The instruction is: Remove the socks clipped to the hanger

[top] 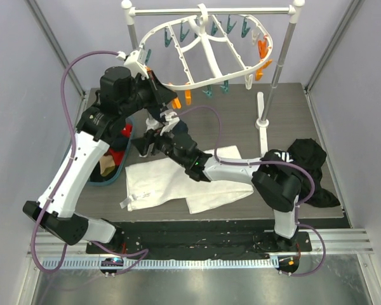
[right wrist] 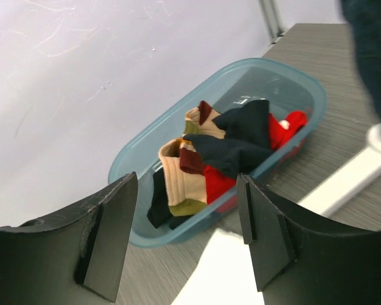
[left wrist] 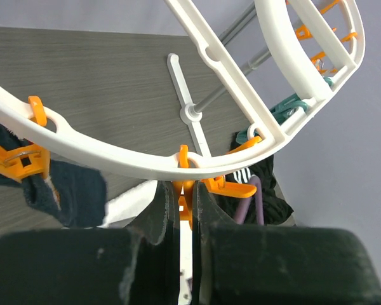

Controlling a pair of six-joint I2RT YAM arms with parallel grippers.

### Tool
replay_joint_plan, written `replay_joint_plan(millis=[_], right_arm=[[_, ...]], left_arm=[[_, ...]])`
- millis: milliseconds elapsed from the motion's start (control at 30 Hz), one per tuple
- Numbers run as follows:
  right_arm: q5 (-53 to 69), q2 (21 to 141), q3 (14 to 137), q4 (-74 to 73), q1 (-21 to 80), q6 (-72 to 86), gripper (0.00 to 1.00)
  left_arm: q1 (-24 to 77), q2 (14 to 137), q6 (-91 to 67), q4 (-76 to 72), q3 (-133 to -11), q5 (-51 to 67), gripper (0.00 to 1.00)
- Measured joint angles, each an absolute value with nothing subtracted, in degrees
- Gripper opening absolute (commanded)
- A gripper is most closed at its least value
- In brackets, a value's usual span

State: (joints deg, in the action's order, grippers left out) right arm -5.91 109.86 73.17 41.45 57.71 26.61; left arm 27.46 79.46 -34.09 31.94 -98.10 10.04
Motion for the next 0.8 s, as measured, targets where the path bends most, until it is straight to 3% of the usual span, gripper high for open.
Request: replay_joint_plan(millis=[367, 600, 800], right_arm=[[-14.57, 100.47, 63.81, 38.85, 57.74, 22.96, 0.62], [-20.84, 99.68, 63.53, 38.72, 57.74, 20.18, 0.75], [-27.68, 101.62, 64.51, 43.75, 58.04, 16.10, 0.78]], left_arm=[[27.46, 79.44, -34.61, 31.51, -97.03, 9.93, 0.00], [27.46, 79.44, -35.62, 31.24, -97.01, 9.96, 0.00], [27.49, 79.44, -35.90, 30.63, -96.79, 9.96, 0.00]])
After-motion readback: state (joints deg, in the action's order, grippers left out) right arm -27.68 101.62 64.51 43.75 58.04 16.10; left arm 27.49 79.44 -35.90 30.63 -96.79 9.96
